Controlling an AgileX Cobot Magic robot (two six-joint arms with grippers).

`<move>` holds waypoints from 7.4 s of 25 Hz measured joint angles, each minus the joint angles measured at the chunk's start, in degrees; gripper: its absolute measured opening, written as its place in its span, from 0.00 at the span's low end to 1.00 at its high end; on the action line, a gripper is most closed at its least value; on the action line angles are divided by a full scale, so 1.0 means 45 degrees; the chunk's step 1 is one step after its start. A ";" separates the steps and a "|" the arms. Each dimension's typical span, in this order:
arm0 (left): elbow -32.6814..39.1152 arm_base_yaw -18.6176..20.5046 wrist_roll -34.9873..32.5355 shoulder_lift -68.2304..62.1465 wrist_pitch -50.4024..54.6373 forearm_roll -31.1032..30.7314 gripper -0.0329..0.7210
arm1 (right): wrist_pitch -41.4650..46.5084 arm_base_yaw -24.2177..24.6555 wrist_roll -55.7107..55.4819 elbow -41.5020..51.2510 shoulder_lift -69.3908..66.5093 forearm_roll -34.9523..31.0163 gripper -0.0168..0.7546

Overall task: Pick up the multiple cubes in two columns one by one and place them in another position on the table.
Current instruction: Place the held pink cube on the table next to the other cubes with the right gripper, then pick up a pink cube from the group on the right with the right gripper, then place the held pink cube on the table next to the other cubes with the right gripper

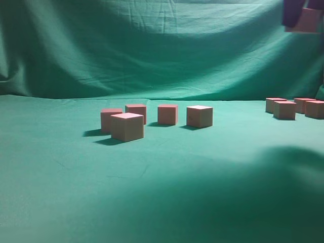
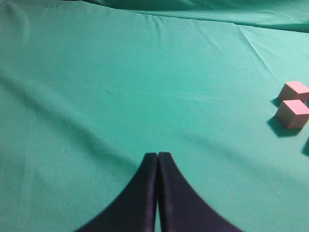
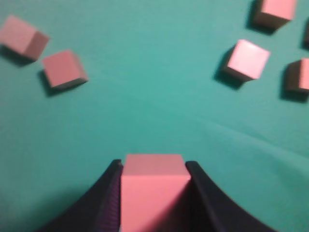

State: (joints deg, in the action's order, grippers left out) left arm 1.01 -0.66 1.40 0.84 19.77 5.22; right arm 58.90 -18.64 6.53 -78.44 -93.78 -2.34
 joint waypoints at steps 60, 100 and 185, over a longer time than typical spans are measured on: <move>0.0000 0.0000 0.0000 0.0000 0.0000 0.0000 0.04 | -0.1698 -0.6096 0.2888 -0.1056 -0.5123 0.0168 0.60; 0.0000 0.0000 0.0000 0.0000 0.0000 0.0000 0.04 | -0.0154 0.1325 -0.2986 -0.4464 -0.5544 0.1610 0.79; 0.0000 0.0000 0.0000 0.0000 0.0000 0.0000 0.04 | -0.5876 -0.6418 -0.8278 0.4191 -0.2100 0.2368 0.36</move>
State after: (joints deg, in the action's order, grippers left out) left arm 1.01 -0.66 1.40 0.84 19.77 5.22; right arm 32.46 -47.53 -30.72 -59.58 -103.23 8.31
